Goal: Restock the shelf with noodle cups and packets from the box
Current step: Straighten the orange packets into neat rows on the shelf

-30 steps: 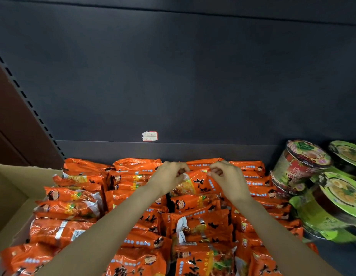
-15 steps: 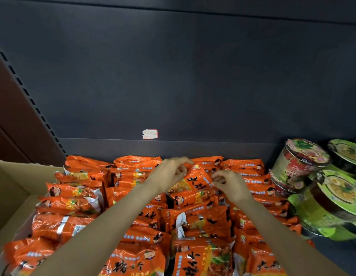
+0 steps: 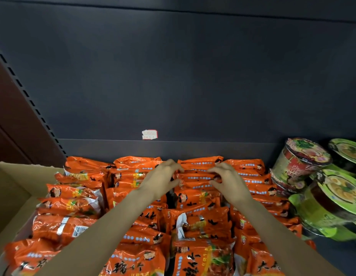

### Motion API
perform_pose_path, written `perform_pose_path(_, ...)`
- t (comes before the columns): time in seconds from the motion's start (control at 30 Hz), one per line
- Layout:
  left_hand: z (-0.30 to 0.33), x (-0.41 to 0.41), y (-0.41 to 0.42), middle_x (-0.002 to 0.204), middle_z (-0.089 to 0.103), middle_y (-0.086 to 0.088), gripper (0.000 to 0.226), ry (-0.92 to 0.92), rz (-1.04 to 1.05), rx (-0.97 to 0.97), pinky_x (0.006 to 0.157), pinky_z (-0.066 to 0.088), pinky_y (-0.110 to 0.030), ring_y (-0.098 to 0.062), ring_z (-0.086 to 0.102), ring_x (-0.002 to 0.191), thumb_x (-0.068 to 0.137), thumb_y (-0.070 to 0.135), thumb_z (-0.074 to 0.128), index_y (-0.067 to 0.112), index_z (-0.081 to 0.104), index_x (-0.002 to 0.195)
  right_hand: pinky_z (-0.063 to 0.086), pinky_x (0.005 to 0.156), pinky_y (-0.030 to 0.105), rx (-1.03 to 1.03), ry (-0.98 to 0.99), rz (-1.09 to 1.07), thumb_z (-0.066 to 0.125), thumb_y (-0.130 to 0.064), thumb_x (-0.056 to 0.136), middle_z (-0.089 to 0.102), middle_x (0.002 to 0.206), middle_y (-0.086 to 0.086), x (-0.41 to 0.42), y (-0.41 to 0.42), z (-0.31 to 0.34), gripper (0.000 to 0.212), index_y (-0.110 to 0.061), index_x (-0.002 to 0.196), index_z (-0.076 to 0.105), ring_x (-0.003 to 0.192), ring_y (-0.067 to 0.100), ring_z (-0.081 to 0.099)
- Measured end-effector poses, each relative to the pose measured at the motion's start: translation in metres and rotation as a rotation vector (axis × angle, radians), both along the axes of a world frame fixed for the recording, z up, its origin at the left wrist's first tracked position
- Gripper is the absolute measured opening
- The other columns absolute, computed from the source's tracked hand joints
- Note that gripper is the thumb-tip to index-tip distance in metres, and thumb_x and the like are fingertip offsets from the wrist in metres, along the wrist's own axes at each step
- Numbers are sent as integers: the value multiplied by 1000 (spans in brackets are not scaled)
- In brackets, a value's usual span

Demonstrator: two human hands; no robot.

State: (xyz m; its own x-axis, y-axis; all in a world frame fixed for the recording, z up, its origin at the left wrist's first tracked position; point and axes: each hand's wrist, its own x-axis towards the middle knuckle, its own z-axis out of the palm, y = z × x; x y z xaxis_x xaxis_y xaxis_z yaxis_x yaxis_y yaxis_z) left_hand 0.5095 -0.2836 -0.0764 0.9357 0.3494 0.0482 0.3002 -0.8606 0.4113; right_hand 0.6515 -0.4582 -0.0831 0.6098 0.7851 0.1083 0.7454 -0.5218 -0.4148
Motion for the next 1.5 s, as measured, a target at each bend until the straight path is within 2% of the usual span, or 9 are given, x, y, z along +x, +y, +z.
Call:
perform_pose_path(0.23,-6,8,-3,133,45,-11,53,117,108,-73,96,48,-33,-26,57,112,90,24,62,22,42,139,40,104,29,-144,-9,-16,65,-19,86,49,126,-5,11,-6,-2,39,-23,124,58,124,13,44)
perform_pose_path(0.33,-9,14,-7,132,48,-11,54,74,110,-221,92,48,-26,-24,64,100,89,15,63,17,44,139,44,97,23,-108,-56,-37,66,-17,86,52,118,-4,10,-3,-3,23,-18,109,65,116,12,50)
perform_pose_path(0.53,-12,18,-10,126,52,-6,50,10,92,-224,101,44,-32,-24,52,116,89,12,62,21,47,136,47,75,18,-12,-150,-51,66,-13,85,50,99,-5,5,-8,-12,3,-13,85,63,96,12,56)
perform_pose_path(0.67,-1,16,-4,126,48,-3,54,-39,108,-34,90,51,-33,-20,54,112,88,35,62,22,44,137,43,95,22,-77,-136,-69,69,-26,83,45,122,-7,11,-8,-6,37,-23,116,55,119,10,43)
perform_pose_path(0.87,-1,27,5,154,23,3,59,108,-171,215,113,28,-38,-19,23,140,94,44,48,30,27,147,22,117,36,-266,-95,28,68,-37,83,11,156,-7,18,1,2,84,-28,149,16,144,16,12)
perform_pose_path(1.13,-2,32,2,153,27,3,53,199,-159,316,112,23,-37,-18,24,140,97,46,39,26,29,146,20,118,37,-349,-176,22,59,-51,85,19,154,-6,23,0,1,76,-24,147,26,144,15,14)
perform_pose_path(1.3,3,10,-12,128,51,4,35,-45,-162,117,100,37,-24,-13,45,118,95,33,50,23,54,128,34,108,28,-17,-43,-31,61,-30,89,45,134,-5,10,-14,6,44,-24,131,50,130,11,37)
perform_pose_path(1.4,6,-4,-25,121,54,3,32,62,-128,46,91,47,-27,-14,54,110,92,36,55,22,57,122,48,89,22,-13,-31,-40,61,-22,90,56,110,-6,-1,-29,6,19,-23,109,62,106,9,55)
perform_pose_path(1.5,2,-11,-32,128,55,-4,44,235,-23,61,92,48,-35,-22,56,113,90,34,60,18,51,130,49,88,23,-113,5,37,58,-22,91,60,115,-4,-9,-38,4,23,-22,114,63,104,10,58)
